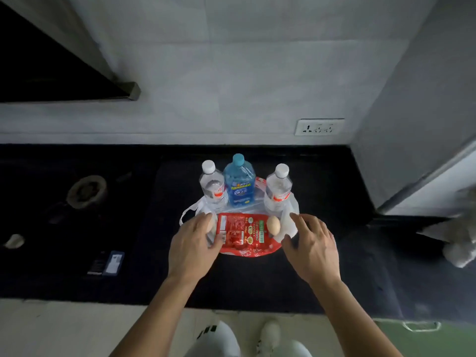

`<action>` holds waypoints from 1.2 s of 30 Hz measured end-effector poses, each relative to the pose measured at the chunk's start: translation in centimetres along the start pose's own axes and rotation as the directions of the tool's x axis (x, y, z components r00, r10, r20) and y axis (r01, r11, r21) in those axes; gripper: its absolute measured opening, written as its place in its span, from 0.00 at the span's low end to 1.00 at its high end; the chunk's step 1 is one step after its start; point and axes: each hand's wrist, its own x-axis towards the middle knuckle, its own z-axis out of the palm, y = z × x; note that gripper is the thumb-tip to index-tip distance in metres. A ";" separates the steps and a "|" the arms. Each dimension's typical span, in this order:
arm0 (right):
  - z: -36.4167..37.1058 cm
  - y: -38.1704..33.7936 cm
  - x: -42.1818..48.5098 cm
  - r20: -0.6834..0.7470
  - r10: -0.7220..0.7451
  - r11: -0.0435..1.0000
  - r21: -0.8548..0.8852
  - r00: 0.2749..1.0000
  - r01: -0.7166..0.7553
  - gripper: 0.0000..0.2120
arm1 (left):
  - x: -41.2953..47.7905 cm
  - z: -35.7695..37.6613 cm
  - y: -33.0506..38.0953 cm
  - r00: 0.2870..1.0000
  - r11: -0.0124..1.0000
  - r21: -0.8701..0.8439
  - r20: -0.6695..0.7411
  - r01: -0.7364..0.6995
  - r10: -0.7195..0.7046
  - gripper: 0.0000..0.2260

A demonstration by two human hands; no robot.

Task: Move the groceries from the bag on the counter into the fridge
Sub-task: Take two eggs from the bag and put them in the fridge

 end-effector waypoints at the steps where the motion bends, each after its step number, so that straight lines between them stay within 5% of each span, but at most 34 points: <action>1: 0.3 0.1 0.4 0.006 -0.005 1.000 0.004 1.000 0.005 0.24 | 0.2 0.2 -0.2 0.999 0.999 -0.008 -0.002 0.037 -0.037 0.14; 7: 2.6 0.8 2.0 0.063 0.005 0.999 0.053 0.998 -0.008 0.22 | 1.8 2.6 -2.2 0.972 0.963 -0.128 0.036 0.235 -0.233 0.22; 14: 5.9 0.4 3.3 0.235 0.227 0.949 0.162 0.945 -0.269 0.21 | 4.2 6.4 -4.2 0.941 0.922 -0.191 0.103 0.337 -0.323 0.24; 30: 10.6 -2.0 6.3 0.381 0.478 0.835 0.085 0.792 -0.544 0.23 | 7.5 11.2 -6.4 0.934 0.919 -0.181 0.142 0.351 -0.329 0.21; 36: 11.8 -2.0 6.3 0.349 0.488 0.843 0.051 0.800 -0.536 0.25 | 7.6 11.2 -6.6 0.915 0.894 -0.211 0.180 0.395 -0.362 0.22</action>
